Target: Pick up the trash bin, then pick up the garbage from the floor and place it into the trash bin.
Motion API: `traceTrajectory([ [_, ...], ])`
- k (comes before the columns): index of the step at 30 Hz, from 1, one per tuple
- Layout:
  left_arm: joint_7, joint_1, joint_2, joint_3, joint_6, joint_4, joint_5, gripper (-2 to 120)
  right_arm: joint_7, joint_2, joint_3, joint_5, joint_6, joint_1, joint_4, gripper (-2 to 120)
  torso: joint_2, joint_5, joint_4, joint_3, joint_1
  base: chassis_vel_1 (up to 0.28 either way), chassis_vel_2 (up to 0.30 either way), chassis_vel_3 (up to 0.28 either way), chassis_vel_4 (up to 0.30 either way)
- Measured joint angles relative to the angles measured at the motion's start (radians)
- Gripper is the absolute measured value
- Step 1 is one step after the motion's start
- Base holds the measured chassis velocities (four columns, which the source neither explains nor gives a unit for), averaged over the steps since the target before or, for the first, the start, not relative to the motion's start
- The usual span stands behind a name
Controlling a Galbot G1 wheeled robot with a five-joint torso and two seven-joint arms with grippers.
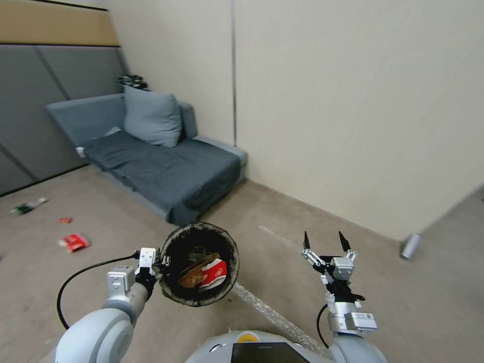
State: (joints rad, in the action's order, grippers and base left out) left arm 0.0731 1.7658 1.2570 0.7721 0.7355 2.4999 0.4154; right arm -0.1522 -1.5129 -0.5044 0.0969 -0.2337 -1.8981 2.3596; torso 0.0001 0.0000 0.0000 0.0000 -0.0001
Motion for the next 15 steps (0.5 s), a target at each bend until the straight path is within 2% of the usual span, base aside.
traceTrajectory([
  [15, 0.000, 0.004, 0.004, 0.003, 0.000, 0.000, -0.005, 2, -0.038, -0.005, 0.017, 0.000, 0.025, 0.017, -0.006, 100, 0.000, 0.0000, 0.0000, 0.000, 0.000, 0.124, 0.122, 0.126, 0.121],
])
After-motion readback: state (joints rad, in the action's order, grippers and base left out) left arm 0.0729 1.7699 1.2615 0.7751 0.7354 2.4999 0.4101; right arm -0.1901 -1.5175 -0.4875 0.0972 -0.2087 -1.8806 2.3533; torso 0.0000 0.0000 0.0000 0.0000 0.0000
